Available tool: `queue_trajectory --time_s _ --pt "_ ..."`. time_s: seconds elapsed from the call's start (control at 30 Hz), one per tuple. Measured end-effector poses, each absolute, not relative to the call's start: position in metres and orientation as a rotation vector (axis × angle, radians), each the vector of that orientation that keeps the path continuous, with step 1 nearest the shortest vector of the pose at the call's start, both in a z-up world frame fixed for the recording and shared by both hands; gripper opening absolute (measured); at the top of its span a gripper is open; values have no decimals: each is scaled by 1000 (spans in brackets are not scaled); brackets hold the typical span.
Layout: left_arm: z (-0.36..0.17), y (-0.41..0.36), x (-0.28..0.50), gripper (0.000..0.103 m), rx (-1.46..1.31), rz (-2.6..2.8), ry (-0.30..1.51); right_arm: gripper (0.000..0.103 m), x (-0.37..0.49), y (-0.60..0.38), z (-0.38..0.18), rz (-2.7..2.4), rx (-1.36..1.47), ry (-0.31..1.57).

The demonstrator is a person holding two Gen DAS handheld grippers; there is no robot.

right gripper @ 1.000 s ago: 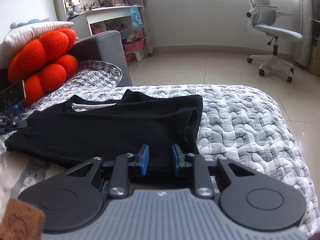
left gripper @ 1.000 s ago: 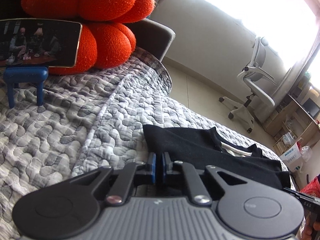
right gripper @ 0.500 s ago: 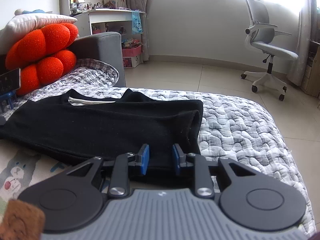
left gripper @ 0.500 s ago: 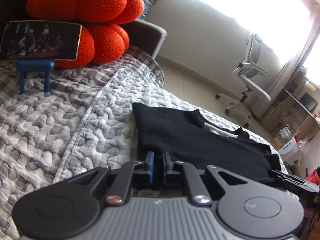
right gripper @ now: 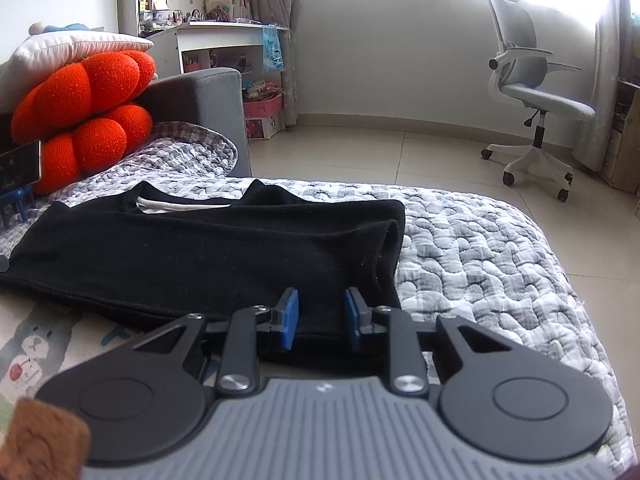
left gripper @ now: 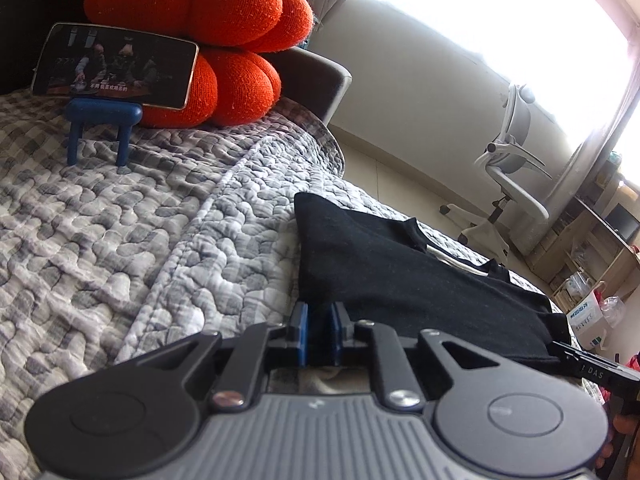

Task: Fold clothes
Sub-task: 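Move both grippers to the beige sweatshirt hem and pinch it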

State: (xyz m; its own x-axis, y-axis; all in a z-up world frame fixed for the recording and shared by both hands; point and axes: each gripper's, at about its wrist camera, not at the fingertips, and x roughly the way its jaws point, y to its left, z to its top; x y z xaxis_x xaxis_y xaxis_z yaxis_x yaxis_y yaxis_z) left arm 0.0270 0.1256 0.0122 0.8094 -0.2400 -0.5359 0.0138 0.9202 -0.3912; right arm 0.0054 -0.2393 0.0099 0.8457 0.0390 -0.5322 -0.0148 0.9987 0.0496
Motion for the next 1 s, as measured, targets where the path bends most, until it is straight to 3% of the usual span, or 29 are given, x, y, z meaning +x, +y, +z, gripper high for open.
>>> queue_trajectory --time_s 0.47,0.53,0.6,0.7,0.73,0.77,1.0 --pt "10 118 29 16 -316 -112 604 27 5 -238 10 22 37 559" --pt "12 120 29 20 -323 -108 616 27 3 -241 11 29 53 559" --pt "18 124 24 37 -357 -93 649 28 -3 -242 14 34 60 560" --pt "23 125 -1 36 -359 -118 676 30 -29 -243 23 54 67 569" --pt "24 124 -10 36 -351 -126 683 41 -40 -244 23 66 79 593" --pt "24 124 -19 36 -342 -133 691 45 -51 -245 24 79 93 621" --pt "16 123 -61 35 -296 -136 712 45 -114 -243 17 133 43 649"
